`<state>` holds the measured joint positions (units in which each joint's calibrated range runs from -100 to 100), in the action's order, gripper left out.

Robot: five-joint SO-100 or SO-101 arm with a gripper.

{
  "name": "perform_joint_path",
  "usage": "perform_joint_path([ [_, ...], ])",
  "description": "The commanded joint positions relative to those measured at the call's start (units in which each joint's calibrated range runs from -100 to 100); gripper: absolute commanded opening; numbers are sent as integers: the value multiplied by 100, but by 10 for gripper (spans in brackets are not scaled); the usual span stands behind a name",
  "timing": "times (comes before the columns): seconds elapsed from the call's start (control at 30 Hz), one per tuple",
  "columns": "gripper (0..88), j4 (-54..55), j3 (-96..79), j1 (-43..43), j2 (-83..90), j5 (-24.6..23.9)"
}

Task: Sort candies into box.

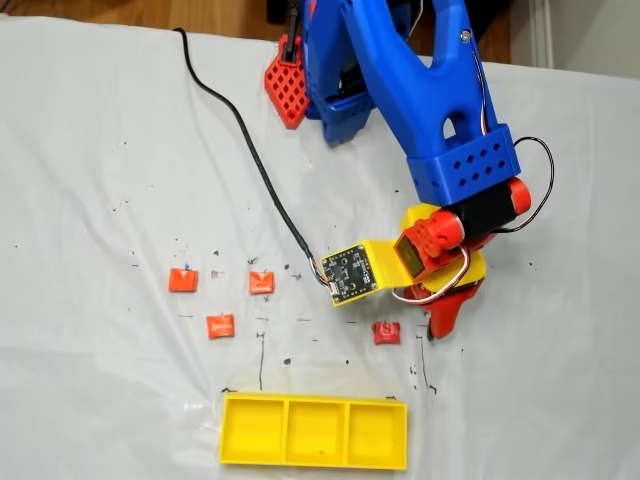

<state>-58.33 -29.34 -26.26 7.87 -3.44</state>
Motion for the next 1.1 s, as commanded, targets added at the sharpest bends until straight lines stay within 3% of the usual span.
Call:
perform_joint_path([
  [0.0, 332, 25, 62, -10, 61, 29],
  [0.43, 303, 279, 35, -37, -303, 34],
  [0.8, 330, 475, -47, -155, -380, -83],
  [1.07, 246, 606, -47, -191, -600, -10],
])
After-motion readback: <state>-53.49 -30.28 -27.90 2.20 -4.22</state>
